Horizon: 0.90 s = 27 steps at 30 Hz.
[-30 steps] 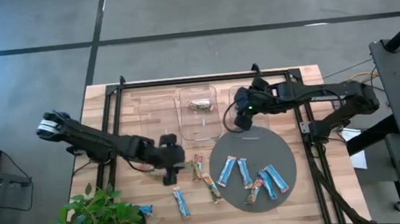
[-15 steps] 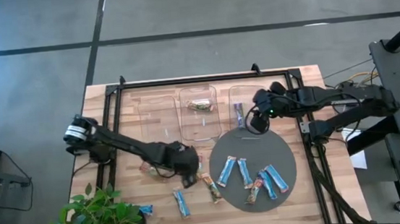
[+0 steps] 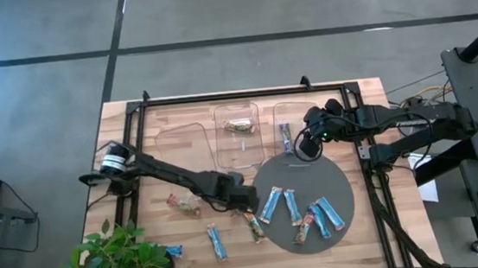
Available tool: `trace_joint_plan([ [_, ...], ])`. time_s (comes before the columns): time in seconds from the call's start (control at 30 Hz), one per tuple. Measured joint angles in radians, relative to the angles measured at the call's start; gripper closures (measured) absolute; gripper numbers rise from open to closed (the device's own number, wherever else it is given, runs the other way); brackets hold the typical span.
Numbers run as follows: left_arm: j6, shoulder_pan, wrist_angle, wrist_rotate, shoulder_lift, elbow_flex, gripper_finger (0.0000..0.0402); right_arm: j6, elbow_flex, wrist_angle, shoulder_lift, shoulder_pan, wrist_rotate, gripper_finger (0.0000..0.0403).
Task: Pick and place Granola Bars by type
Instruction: Put the red snack bar into the left transparent bin
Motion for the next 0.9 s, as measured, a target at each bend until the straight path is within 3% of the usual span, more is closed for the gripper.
trace_joint_plan([
  [0.4,0.017,-0.013,-0.355,-0.095,-0.016,0.176,0.0237,-0.014,0.000,-0.001,0.000,0.000,0.046,0.0177],
  [0.63,-0.207,-0.100,-0.423,-0.099,-0.018,0.240,0.0237,-0.006,-0.001,0.000,0.000,0.000,0.072,0.0177],
  [0.8,-0.422,-0.178,-0.502,-0.088,-0.018,0.234,0.0237,-0.010,-0.017,0.000,0.001,-0.003,0.077,0.0177],
  [0.9,-0.466,-0.199,-0.558,-0.091,-0.018,0.216,0.0237,-0.010,-0.030,0.007,0.001,-0.003,0.077,0.0177],
])
